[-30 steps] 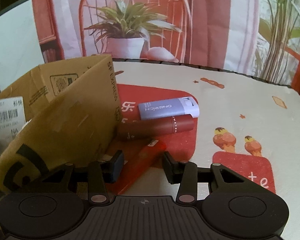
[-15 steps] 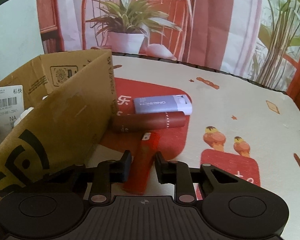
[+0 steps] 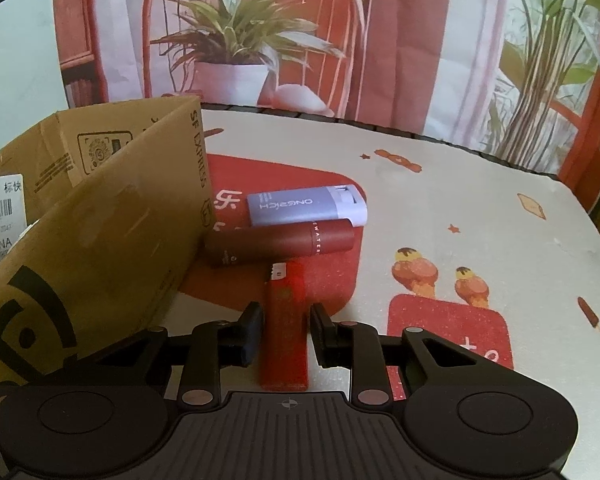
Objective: Organize rigid objects
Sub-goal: 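Close the right gripper on the red lighter and lift it, then carry the red lighter over the box and drop it in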
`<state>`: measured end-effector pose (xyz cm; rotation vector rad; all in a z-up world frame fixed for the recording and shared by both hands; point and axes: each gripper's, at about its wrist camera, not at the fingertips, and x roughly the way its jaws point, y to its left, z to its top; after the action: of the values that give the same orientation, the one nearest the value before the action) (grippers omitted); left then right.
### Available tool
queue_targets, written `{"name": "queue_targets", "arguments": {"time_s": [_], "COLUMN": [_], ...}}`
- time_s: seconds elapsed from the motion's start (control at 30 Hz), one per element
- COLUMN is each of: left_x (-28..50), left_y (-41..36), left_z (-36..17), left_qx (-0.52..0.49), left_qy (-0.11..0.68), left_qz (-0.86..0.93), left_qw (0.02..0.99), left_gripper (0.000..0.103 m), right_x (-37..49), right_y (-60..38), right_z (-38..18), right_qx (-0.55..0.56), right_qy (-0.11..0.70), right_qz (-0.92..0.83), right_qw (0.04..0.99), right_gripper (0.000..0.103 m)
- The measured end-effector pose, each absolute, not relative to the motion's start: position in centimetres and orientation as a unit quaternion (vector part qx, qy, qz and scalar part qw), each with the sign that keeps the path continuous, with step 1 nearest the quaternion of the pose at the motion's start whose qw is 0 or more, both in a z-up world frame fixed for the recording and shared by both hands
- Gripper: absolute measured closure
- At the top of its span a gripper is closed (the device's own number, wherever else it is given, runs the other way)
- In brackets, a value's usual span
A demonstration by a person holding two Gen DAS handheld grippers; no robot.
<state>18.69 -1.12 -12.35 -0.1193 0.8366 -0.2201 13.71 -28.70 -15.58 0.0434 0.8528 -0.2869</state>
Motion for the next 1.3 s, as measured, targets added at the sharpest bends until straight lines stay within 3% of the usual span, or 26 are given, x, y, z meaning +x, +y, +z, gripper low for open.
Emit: {"name": "queue_targets", "arguments": {"time_s": [0.17,0.9,1.3], "left_x": [18.7,18.7,18.7], "left_y": [-1.1,-1.2,-1.2], "left_z": [-12.4,-12.3,-12.3], "left_qx": [-0.058,-0.058,-0.057], "left_qy": [0.405,0.405,0.405], "left_qz": [-0.106,-0.107,-0.106], "left_qw": [0.906,0.906,0.906], "left_gripper": [0.082,0.082,0.082], "right_x": [13.6,12.3,11.7], "right_y": [-28.5,-30.2,-29.1], "right_z": [-15.6,-15.0,-9.1], "right_qx": [0.020,0.090,0.091], "right_qy": [0.411,0.399,0.325], "right_qz": [-0.137,-0.140,-0.110], "right_qw": [0.901,0.902,0.935], "right_gripper": [0.082,0.083,0.082]}}
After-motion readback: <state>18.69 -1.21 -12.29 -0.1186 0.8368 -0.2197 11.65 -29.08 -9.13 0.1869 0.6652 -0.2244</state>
